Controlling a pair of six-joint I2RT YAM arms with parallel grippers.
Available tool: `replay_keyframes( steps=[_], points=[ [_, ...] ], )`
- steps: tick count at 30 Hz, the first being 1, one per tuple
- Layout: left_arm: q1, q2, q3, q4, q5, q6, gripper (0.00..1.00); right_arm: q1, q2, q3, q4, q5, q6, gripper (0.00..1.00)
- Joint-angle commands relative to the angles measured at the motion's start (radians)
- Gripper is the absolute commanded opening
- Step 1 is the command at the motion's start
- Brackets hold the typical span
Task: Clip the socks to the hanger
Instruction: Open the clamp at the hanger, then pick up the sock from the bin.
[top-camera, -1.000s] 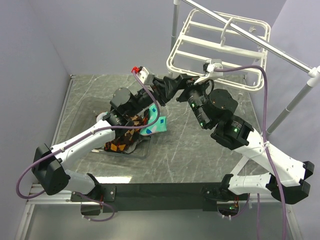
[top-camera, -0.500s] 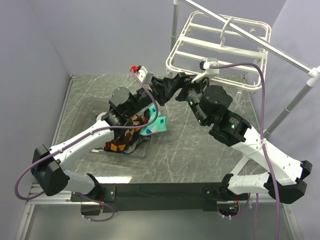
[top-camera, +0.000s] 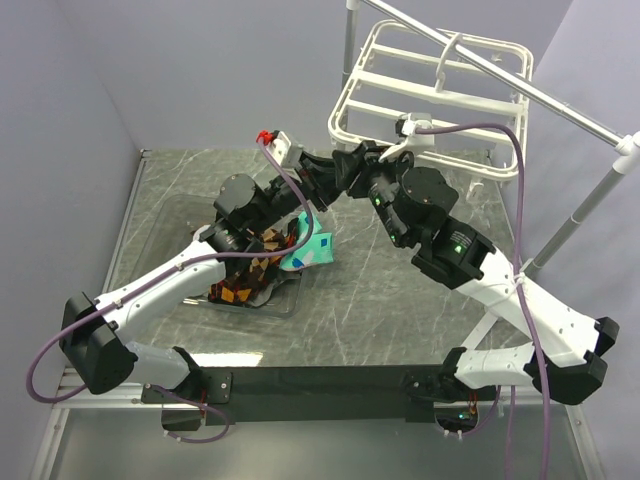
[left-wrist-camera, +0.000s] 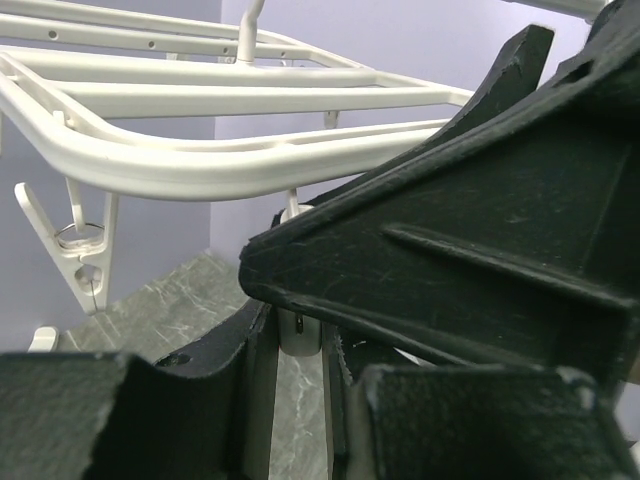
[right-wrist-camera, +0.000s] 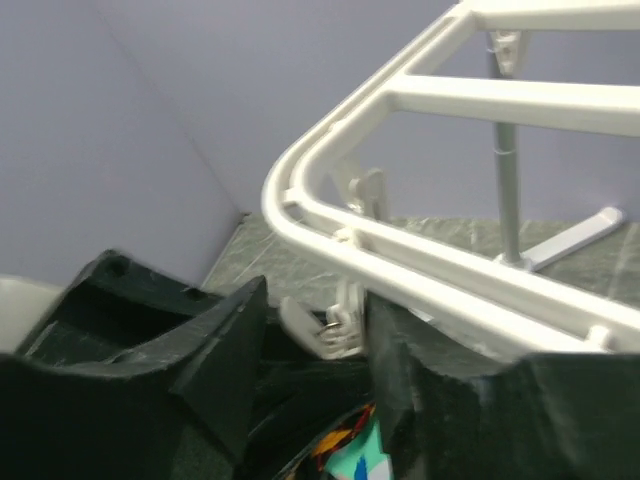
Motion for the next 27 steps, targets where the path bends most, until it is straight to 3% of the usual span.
replay_keyframes(
  steps=[1, 3, 4, 8, 9, 10, 13, 19, 23, 27],
  points=[
    [-0.003, -0.044, 0.024, 0.018, 0.039, -0.004, 0.16, -0.01, 0.023, 0.04, 0.056, 0.007, -0.009, 0.48],
    [-0.003, -0.046, 0.026, 0.012, 0.034, -0.003, 0.16, -0.011, 0.027, 0.04, 0.062, 0.015, -0.011, 0.37],
    [-0.003, -0.046, 0.023, 0.012, 0.036, -0.001, 0.16, -0.01, 0.027, 0.037, 0.066, 0.017, -0.012, 0.26],
    [-0.003, -0.052, 0.02, -0.002, 0.025, -0.004, 0.21, -0.011, 0.023, 0.032, 0.073, 0.027, -0.02, 0.09],
    [-0.003, -0.058, 0.017, -0.008, 0.016, -0.007, 0.24, -0.013, 0.027, 0.035, 0.068, 0.027, -0.02, 0.08],
    [-0.003, -0.062, 0.012, -0.025, 0.01, -0.009, 0.39, -0.014, 0.025, 0.035, 0.067, 0.029, -0.02, 0.06],
    [-0.001, -0.101, -0.009, -0.095, -0.031, -0.016, 0.58, -0.022, 0.025, 0.026, 0.071, 0.024, -0.02, 0.03],
    [0.014, -0.266, -0.149, -0.26, -0.186, -0.094, 0.72, -0.037, 0.01, -0.009, 0.091, 0.012, -0.023, 0.02],
    [0.055, -0.348, -0.254, -0.414, -0.24, -0.131, 0.76, -0.042, 0.002, -0.031, 0.106, -0.006, -0.029, 0.02],
    [0.085, -0.32, -0.359, -0.463, -0.302, -0.113, 0.76, -0.044, 0.003, -0.038, 0.111, -0.008, -0.029, 0.02]
  ],
)
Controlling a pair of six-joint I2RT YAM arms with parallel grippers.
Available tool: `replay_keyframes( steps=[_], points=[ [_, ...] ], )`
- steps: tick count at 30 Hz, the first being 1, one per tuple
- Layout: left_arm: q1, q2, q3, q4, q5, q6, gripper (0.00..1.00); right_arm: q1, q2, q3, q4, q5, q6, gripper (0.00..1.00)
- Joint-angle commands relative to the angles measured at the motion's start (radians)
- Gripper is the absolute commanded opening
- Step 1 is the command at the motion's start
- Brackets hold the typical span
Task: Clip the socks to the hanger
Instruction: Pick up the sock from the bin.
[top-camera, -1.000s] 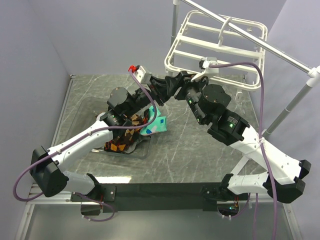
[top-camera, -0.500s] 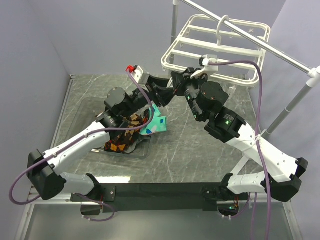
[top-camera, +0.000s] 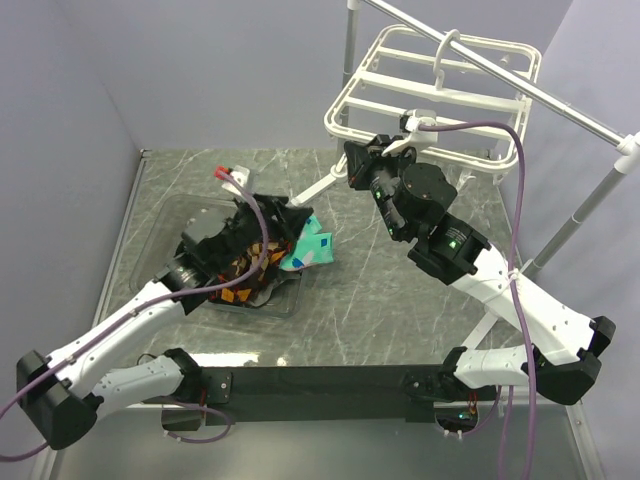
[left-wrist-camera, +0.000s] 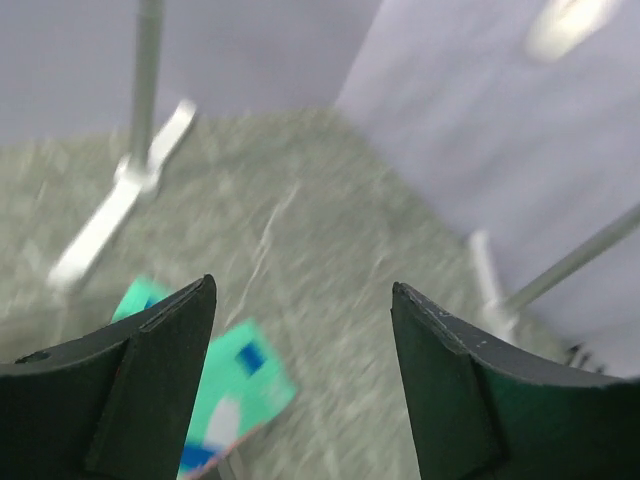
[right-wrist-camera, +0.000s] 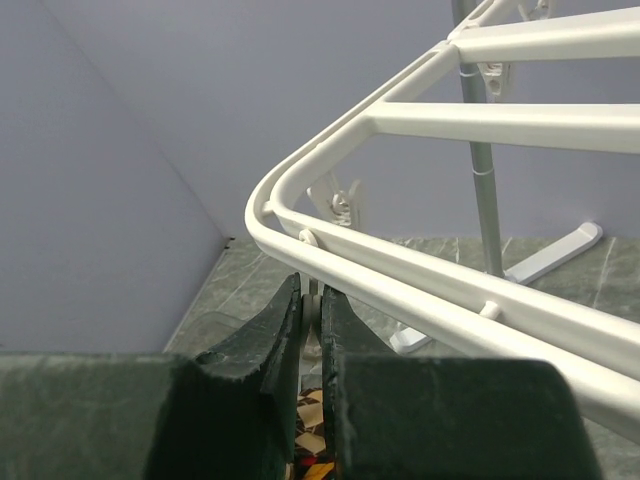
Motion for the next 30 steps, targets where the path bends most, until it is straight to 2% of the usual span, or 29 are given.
replay_keyframes(
  steps=[1, 4, 9, 14, 15, 19, 23, 30],
  points=[
    [0.014, 0.047, -0.104, -0.087, -0.053, 0.018, 0.76, -0.002, -0.017, -0.016, 0.03, -0.032, -0.008, 0.02],
    [0.014, 0.128, -0.151, -0.039, -0.02, 0.066, 0.74, -0.003, -0.01, -0.012, 0.027, -0.039, -0.005, 0.01],
    [-0.003, 0.223, -0.167, 0.033, -0.057, 0.124, 0.74, -0.003, -0.008, -0.011, 0.024, -0.029, -0.011, 0.01],
    [-0.067, 0.249, -0.184, 0.071, -0.109, 0.15, 0.79, -0.01, -0.005, 0.003, 0.003, -0.024, -0.012, 0.01],
    [-0.104, 0.248, -0.187, 0.073, -0.129, 0.156, 0.82, -0.01, -0.01, -0.003, 0.004, -0.025, -0.012, 0.01],
    [-0.227, 0.225, -0.265, 0.156, -0.328, 0.188, 0.89, -0.01, -0.027, -0.028, 0.024, -0.033, -0.009, 0.01],
    [-0.302, 0.235, -0.311, 0.215, -0.505, 0.215, 0.89, -0.013, -0.025, -0.017, 0.009, -0.035, -0.006, 0.01],
    [-0.365, 0.39, -0.234, 0.222, -0.642, 0.305, 0.88, -0.013, -0.03, -0.026, 0.013, -0.041, -0.011, 0.0]
  ],
)
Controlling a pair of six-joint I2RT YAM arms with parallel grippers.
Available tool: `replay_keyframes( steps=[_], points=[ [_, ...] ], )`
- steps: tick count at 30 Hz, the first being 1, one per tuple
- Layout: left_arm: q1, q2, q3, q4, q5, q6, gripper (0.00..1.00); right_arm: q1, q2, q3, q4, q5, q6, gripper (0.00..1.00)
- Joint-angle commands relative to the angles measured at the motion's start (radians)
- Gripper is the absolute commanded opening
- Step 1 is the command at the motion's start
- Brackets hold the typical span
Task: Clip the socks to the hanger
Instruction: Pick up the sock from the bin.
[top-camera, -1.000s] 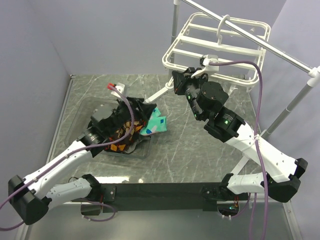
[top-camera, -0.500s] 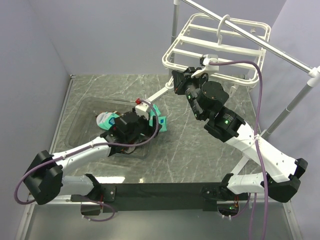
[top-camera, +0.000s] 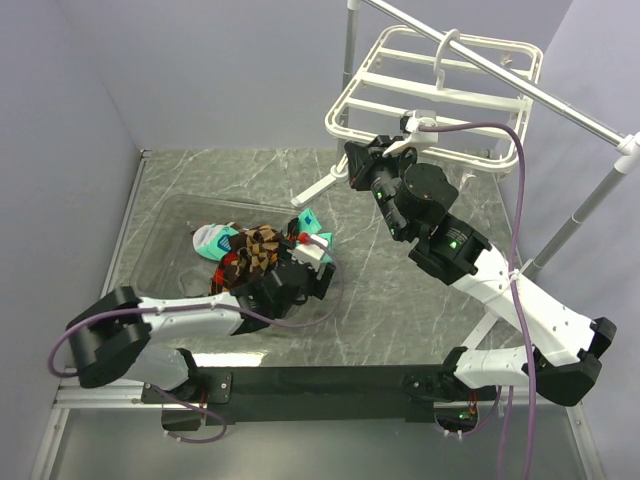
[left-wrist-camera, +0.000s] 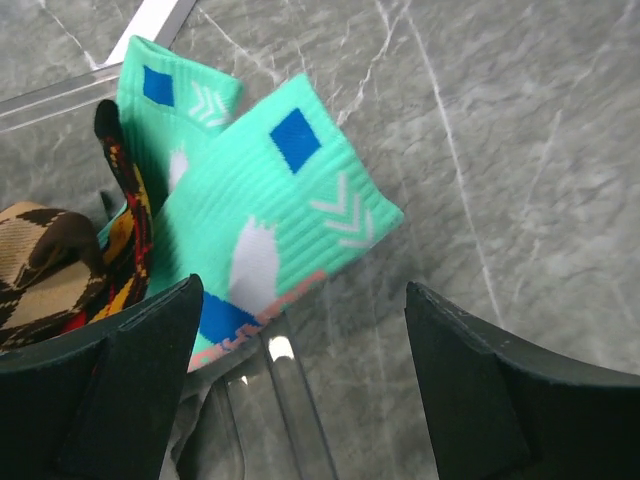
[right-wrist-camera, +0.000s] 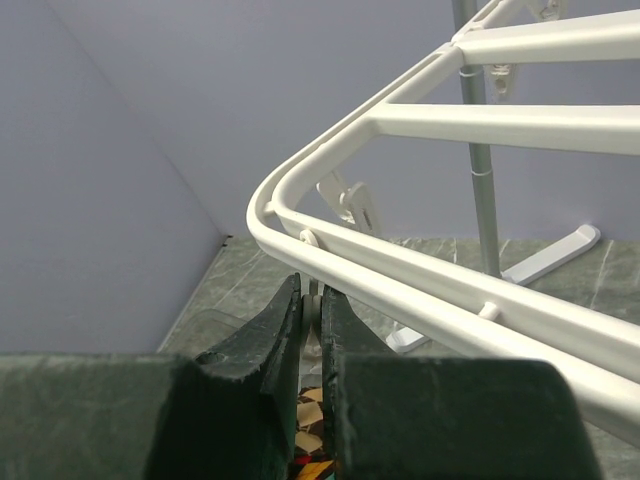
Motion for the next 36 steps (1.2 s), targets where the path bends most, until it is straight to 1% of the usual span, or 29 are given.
replay_keyframes(
  steps=[1, 5, 8, 10, 11, 12, 14, 15, 17, 21, 23, 28, 31, 36],
  points=[
    [-0.043, 0.076, 0.056, 0.088, -0.123, 0.082, 0.87, -0.001, -0.024, -0.013, 0.003, -0.018, 0.0, 0.0],
    [-0.052, 0.148, 0.1, 0.107, -0.166, 0.074, 0.85, -0.003, -0.021, -0.005, -0.004, -0.014, -0.006, 0.0],
    [-0.056, 0.18, 0.116, 0.14, -0.21, 0.076, 0.77, -0.003, -0.027, -0.011, -0.004, -0.017, -0.005, 0.0],
    [-0.054, 0.179, 0.114, 0.169, -0.21, 0.083, 0.65, -0.003, -0.03, -0.014, -0.001, -0.018, -0.005, 0.0],
    [-0.054, 0.174, 0.107, 0.206, -0.204, 0.088, 0.57, -0.004, -0.032, -0.016, 0.0, -0.012, -0.008, 0.0],
    [-0.054, 0.171, 0.101, 0.223, -0.204, 0.092, 0.39, -0.004, -0.033, -0.017, 0.0, -0.012, -0.006, 0.0],
    [-0.052, 0.162, 0.088, 0.255, -0.184, 0.095, 0.26, -0.006, -0.035, -0.019, 0.002, -0.012, -0.008, 0.0],
    [-0.048, 0.159, 0.088, 0.274, -0.169, 0.102, 0.14, -0.006, -0.035, -0.019, 0.003, -0.015, -0.005, 0.0],
    [-0.043, 0.134, 0.085, 0.274, -0.113, 0.097, 0.01, -0.009, -0.036, -0.019, 0.005, -0.017, -0.006, 0.0],
    [-0.02, 0.058, 0.061, 0.278, -0.03, 0.054, 0.01, -0.012, -0.033, -0.016, 0.003, -0.024, -0.005, 0.0],
    [-0.005, -0.019, 0.032, 0.28, 0.013, 0.033, 0.01, -0.012, -0.032, -0.017, 0.006, -0.034, 0.003, 0.0],
    [0.043, -0.226, -0.025, 0.305, 0.176, -0.053, 0.01, -0.013, -0.033, -0.02, 0.014, -0.061, 0.017, 0.0],
    [0.05, -0.284, -0.007, 0.292, 0.228, -0.055, 0.01, -0.013, -0.033, -0.02, 0.02, -0.069, 0.021, 0.0],
    [0.049, -0.285, 0.08, 0.237, 0.264, -0.064, 0.01, -0.013, -0.044, -0.042, 0.046, -0.077, 0.02, 0.0]
  ],
)
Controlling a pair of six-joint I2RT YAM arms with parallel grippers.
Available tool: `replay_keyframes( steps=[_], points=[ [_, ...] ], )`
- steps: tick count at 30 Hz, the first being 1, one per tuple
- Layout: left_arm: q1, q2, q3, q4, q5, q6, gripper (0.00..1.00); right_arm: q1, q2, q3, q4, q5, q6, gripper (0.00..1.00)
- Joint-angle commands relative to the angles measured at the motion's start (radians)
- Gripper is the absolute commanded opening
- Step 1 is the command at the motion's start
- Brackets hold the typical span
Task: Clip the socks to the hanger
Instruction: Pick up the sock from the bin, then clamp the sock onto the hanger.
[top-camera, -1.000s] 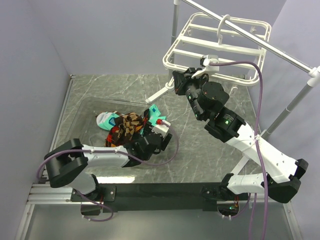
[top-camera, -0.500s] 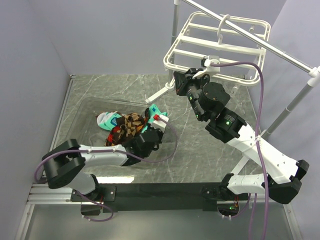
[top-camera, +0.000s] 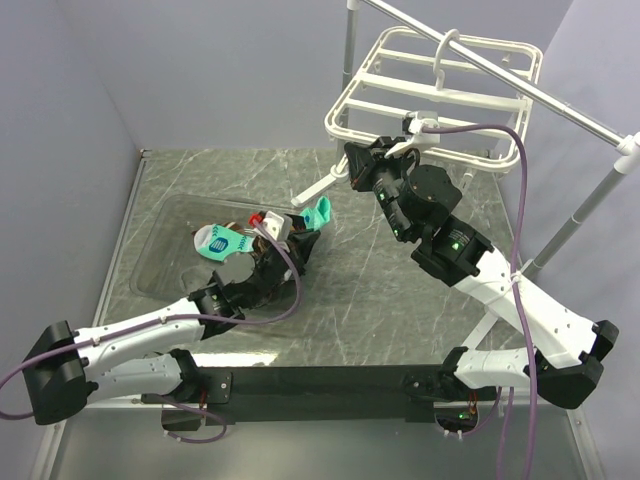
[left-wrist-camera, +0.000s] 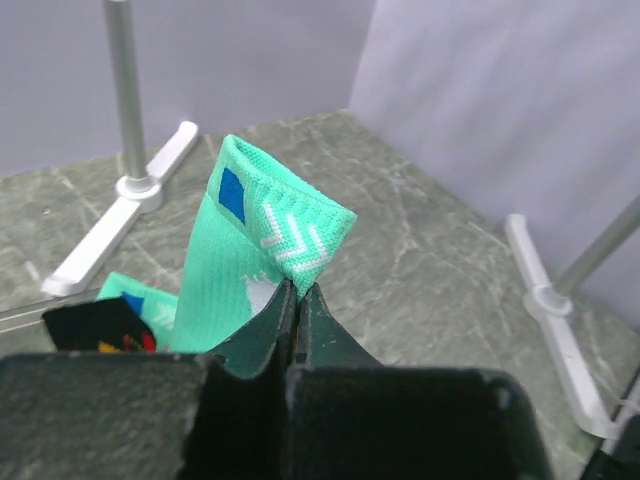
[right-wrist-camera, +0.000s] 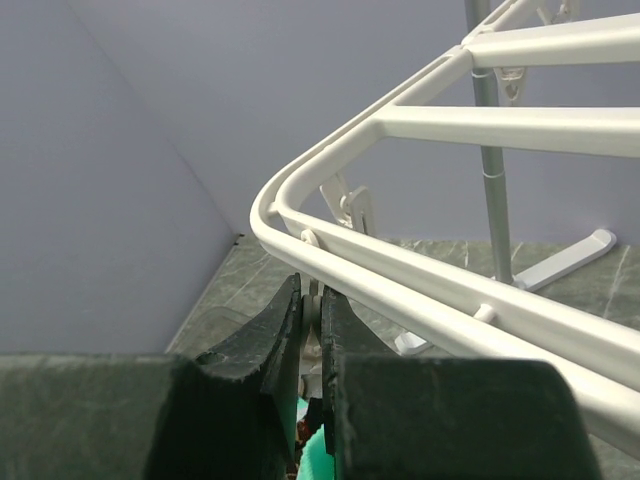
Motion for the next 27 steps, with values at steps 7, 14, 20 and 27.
replay_keyframes(
  steps=[7, 14, 20, 27],
  points=[
    [0.001, 0.021, 0.179, 0.023, 0.068, -0.053, 0.01, 0.001, -0.024, -0.032, 0.037, -0.013, -0.005, 0.0],
    [0.001, 0.044, 0.241, 0.029, 0.098, -0.031, 0.01, 0.001, -0.018, -0.037, 0.037, -0.004, -0.017, 0.0],
    [0.001, 0.062, 0.272, 0.04, 0.112, -0.008, 0.01, 0.001, -0.018, -0.038, 0.037, -0.002, -0.023, 0.0],
    [0.001, 0.064, 0.298, 0.043, 0.109, 0.009, 0.01, 0.001, -0.024, -0.046, 0.037, 0.002, -0.025, 0.0]
  ],
)
